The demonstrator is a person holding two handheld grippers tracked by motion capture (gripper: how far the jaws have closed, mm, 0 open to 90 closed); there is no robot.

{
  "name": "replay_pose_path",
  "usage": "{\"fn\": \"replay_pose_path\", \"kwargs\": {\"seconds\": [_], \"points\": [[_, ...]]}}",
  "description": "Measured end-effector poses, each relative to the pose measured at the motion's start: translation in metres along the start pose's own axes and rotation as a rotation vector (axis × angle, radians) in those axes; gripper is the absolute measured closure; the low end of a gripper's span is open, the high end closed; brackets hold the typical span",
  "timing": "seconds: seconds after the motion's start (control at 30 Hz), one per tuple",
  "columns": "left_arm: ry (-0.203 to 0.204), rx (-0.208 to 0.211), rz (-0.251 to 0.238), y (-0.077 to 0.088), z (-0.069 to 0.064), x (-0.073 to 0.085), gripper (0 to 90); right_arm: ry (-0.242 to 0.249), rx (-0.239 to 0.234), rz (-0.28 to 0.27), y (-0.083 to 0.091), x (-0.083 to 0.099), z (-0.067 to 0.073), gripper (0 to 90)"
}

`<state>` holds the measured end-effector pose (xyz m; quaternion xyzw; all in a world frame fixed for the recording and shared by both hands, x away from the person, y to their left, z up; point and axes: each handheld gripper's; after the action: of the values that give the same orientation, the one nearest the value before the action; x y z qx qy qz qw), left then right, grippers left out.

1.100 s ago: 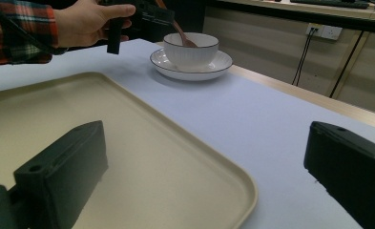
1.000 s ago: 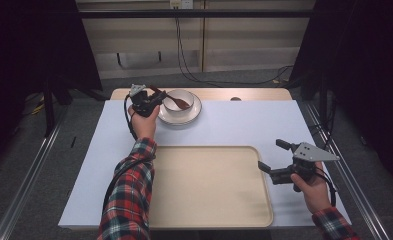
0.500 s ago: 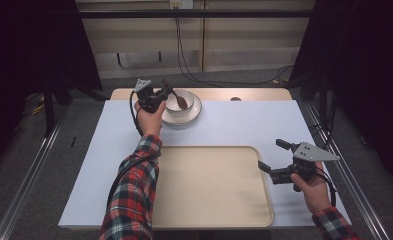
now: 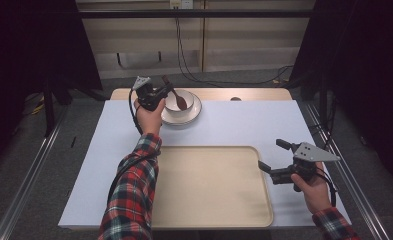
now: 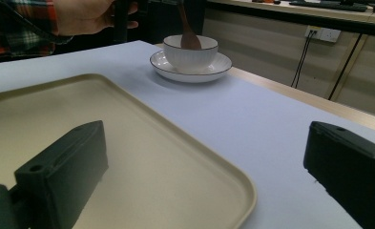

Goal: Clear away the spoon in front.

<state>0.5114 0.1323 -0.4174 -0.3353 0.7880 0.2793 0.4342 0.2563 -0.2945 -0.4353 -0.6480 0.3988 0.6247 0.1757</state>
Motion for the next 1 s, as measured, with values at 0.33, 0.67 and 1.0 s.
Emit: {"fn": "replay_pose_path", "kwargs": {"seconds": [0.33,0.67,1.0], "points": [[-0.011,0.03,-0.013,0.013,-0.005,-0.017,83.7,-0.006,-0.003,0.003,0.0,0.0,0.001,0.7],[-0.028,0.052,-0.03,0.024,-0.01,-0.03,83.7,0.002,0.012,0.004,-0.001,0.0,0.001,0.7],[-0.03,0.078,-0.037,0.038,-0.014,-0.034,83.7,0.004,-0.004,0.003,-0.002,0.0,0.001,0.7]]}}
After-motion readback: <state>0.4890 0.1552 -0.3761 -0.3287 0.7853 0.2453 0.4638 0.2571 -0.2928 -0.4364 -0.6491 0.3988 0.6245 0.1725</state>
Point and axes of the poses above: each handheld gripper's, and its own axes: y roughly backward along the jaws, x roughly out of its underside, z roughly to its left, and after that the axes turned 8 degrees about y, right-handed
